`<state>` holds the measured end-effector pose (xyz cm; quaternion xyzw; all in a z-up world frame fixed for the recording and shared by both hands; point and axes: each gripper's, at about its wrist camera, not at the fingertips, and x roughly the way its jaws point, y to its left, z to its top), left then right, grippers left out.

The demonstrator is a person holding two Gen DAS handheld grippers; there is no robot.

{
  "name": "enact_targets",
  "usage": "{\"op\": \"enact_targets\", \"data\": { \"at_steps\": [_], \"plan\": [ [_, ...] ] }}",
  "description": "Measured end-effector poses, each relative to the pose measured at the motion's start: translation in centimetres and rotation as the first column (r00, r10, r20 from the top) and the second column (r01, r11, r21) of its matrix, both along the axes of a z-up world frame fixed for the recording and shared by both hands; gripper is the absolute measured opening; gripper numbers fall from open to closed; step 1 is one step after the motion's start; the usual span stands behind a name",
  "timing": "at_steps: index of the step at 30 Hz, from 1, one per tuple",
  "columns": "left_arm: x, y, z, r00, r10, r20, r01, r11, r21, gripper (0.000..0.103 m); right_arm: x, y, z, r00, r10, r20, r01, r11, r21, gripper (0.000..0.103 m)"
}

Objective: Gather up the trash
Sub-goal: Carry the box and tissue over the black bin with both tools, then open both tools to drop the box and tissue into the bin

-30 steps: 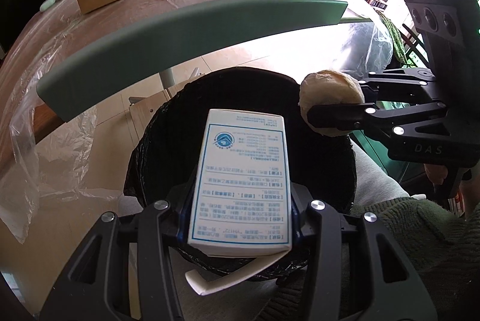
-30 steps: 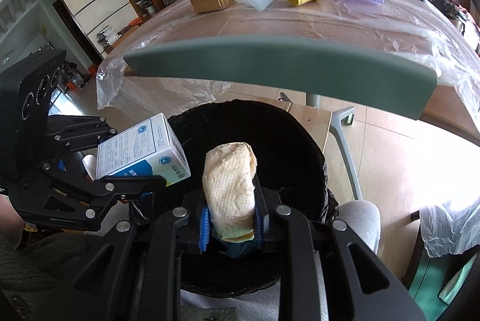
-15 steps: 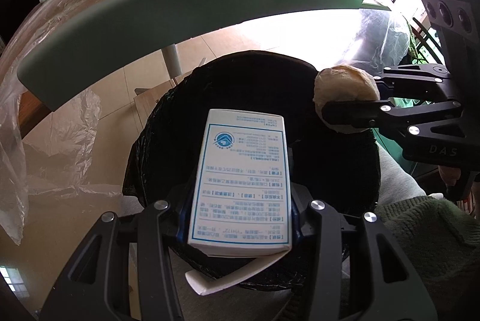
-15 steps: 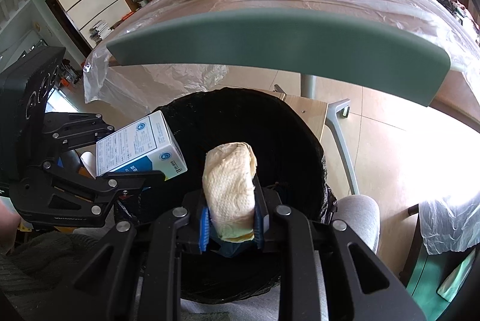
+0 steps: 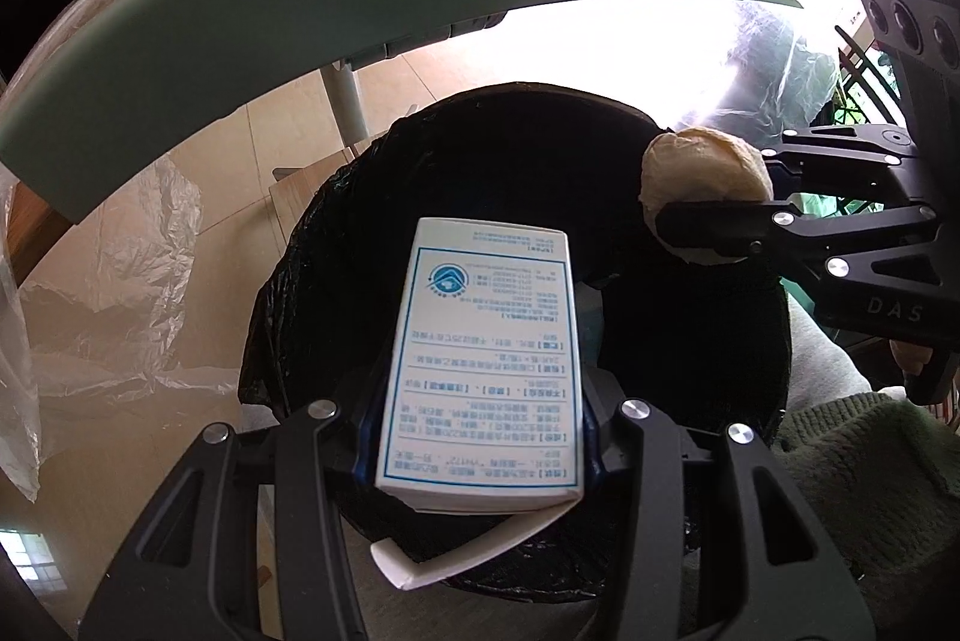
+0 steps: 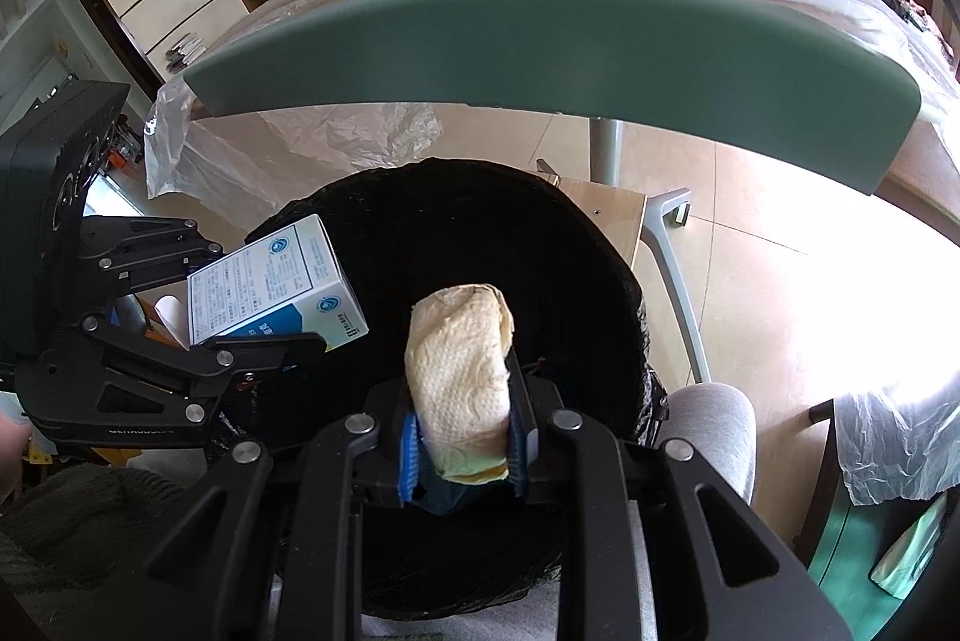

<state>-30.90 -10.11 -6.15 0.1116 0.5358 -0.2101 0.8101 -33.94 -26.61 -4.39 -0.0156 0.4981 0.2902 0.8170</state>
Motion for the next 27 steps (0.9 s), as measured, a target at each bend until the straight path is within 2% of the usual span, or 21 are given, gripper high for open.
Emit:
{"op": "enact_targets", "data": {
  "at_steps": [22, 27],
  "plan": [
    [1.1, -0.4, -0.7, 1.000, -0.003, 0.003, 0.003, 1.000, 0.028, 0.049, 0.0, 0.3, -0.7, 1.000, -0.006, -0.005, 0.006, 1.000, -0.031, 0.023],
    [1.0, -0.3, -0.5, 1.000, -0.010, 0.023, 0.010, 1.000, 0.003, 0.051, -0.1, 0.1, -0.7, 1.000, 0.002, -0.004, -0.002, 1.000, -0.025, 0.025]
  ]
}}
